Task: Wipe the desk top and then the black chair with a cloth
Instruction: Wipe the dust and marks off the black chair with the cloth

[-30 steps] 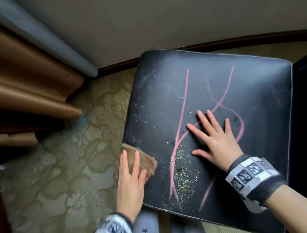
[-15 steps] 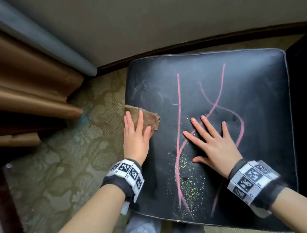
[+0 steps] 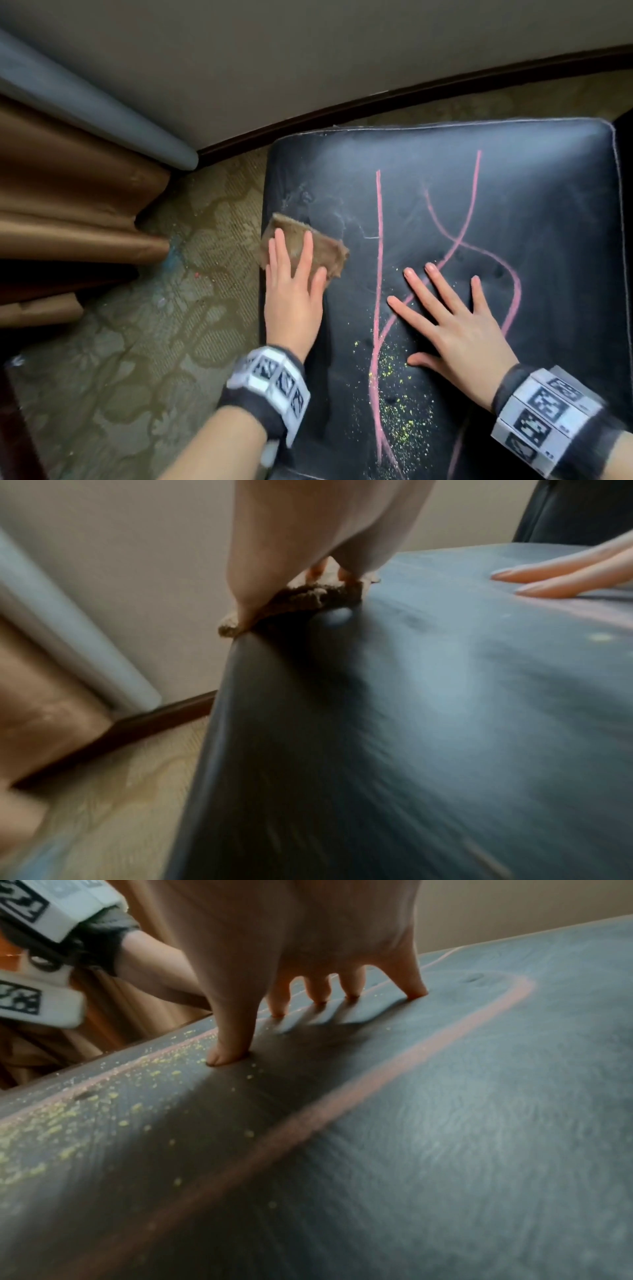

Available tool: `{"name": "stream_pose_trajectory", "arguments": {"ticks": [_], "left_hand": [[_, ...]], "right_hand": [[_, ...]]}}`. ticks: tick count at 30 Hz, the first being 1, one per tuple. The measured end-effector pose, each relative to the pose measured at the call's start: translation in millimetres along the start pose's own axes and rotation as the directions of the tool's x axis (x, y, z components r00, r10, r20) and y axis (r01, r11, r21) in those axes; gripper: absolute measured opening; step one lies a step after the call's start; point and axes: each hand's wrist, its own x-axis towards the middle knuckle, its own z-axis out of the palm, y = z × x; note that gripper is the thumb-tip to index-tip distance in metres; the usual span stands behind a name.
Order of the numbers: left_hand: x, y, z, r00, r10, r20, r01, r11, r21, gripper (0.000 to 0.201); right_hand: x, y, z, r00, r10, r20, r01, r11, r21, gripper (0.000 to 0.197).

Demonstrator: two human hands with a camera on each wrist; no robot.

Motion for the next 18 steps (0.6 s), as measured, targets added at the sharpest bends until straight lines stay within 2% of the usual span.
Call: {"name": "stream_pose_trajectory", "arguments": {"ticks": [2, 4, 6, 8, 10, 12, 15, 17, 18], "left_hand": [[-48.0, 2.5, 5.7, 0.998, 0.035, 0.055, -0.038, 0.998, 0.041, 0.056], [-70.0, -0.7, 3.9, 0.992, 0.05, 0.112, -0.058, 0.996, 0.071, 0.053], [-39.9, -5.0, -4.0, 0.99, 0.065, 0.122, -0.07, 0.997, 0.038, 0.052], [16.9, -2.0, -16.2, 0.99, 0.121, 0.07, -0.121, 0.993, -0.001, 0.053], [78.9, 2.3, -26.2, 0.99, 0.127, 0.052, -0.129, 0.992, 0.019, 0.05], [101.4, 2.8, -24.8, 0.992, 0.115, 0.044, -0.115, 0.993, 0.004, 0.046], [51.6, -0.5, -13.6, 0.985, 0.172, -0.008, -0.172, 0.982, -0.082, 0.045], [6.0, -2.9, -7.9, 0.983, 0.183, 0.033, -0.181, 0.982, -0.05, 0.047], [0.7, -5.1, -8.2, 0.982, 0.181, 0.056, -0.18, 0.983, -0.031, 0.047]], "right_hand": [[1.1, -0.4, -5.7, 0.999, -0.008, -0.046, 0.009, 1.0, 0.013, 0.103], [11.3, 12.0, -16.9, 0.994, -0.012, -0.11, 0.011, 1.0, -0.008, 0.1], [29.4, 35.6, -29.6, 0.992, 0.043, -0.121, -0.049, 0.998, -0.043, 0.105], [46.0, 56.5, -36.0, 0.994, 0.078, -0.071, -0.083, 0.994, -0.074, 0.113], [53.5, 67.7, -33.4, 0.999, 0.051, -0.015, -0.052, 0.995, -0.09, 0.117], [53.3, 72.1, -30.8, 1.0, 0.011, 0.004, -0.01, 0.994, -0.11, 0.118], [49.7, 72.6, -31.8, 1.0, 0.009, 0.017, -0.007, 0.994, -0.107, 0.119], [50.8, 72.3, -30.7, 1.0, 0.013, 0.025, -0.01, 0.994, -0.109, 0.12], [51.9, 72.3, -30.1, 1.0, 0.013, 0.022, -0.011, 0.994, -0.108, 0.12]]}}
